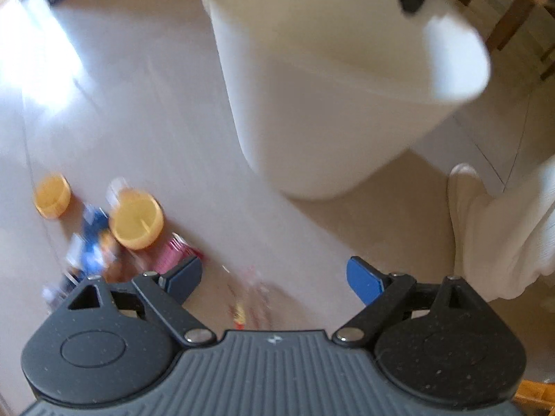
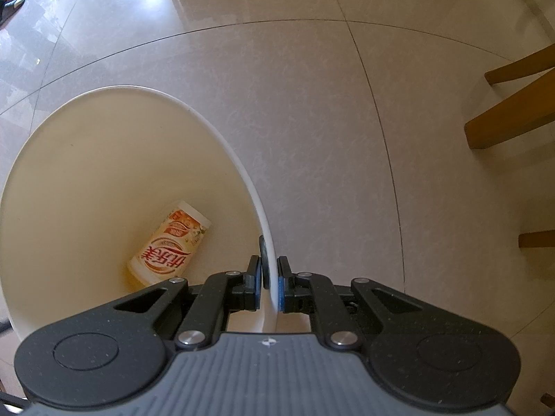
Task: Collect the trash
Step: 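Carry the cream bottle over the bin and open the left tool, then grasp the clear plastic wrapper with the left tool and lift it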
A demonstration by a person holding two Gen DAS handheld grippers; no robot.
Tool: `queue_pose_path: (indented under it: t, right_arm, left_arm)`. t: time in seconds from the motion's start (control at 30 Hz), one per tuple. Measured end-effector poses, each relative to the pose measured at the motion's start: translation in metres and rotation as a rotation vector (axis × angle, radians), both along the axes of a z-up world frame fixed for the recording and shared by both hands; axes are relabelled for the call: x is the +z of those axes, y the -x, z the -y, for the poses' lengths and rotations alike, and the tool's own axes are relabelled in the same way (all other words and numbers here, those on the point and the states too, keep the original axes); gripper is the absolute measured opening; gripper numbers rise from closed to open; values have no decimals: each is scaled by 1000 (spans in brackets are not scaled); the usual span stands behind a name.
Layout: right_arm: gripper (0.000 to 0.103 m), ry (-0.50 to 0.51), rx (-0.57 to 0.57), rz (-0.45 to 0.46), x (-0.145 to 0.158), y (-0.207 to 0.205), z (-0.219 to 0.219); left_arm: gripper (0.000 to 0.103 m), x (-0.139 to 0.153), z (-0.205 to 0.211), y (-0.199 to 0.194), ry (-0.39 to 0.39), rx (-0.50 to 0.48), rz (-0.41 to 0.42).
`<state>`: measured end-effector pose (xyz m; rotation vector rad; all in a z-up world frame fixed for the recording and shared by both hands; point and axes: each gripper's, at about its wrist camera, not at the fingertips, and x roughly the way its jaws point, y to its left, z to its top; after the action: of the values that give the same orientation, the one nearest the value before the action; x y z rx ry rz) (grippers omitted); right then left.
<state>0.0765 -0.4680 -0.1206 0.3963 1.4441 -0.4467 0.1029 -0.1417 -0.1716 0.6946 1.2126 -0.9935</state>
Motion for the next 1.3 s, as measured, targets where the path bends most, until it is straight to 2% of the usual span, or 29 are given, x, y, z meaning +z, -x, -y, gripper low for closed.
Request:
queue_pose_path:
  t: [0.1, 0.23, 0.4, 0.73, 0.83, 1.1, 1.17, 1.3]
  right_arm:
    - [11, 2, 3, -1, 0, 0, -1]
    - [12, 7, 4, -5, 0, -1, -2]
    - [12, 7, 1, -10, 1, -3, -2]
    - [12, 25, 14, -12, 1, -4, -8]
    - [13, 30, 20, -12, 1, -4, -8]
    - [13, 28, 19, -12, 1, -4, -8]
    - [13, 28, 20, -12, 2, -4, -8]
    - [13, 27, 17, -10, 1, -4, -7]
  left_arm:
    - [90, -38, -9, 5, -41, 44, -37]
    - [90, -80, -26, 5, -59, 130, -107]
    - [90, -124, -40, 7, -105, 173, -78]
    - [89, -156, -45, 1, -100, 189, -23]
    - [84, -158, -38, -1, -96, 187, -23]
    - [47, -168, -32, 0, -125, 195, -41]
    - [42, -167, -33, -1, -125, 200, -61]
    - [38, -162, -33, -3, -133, 200, -66]
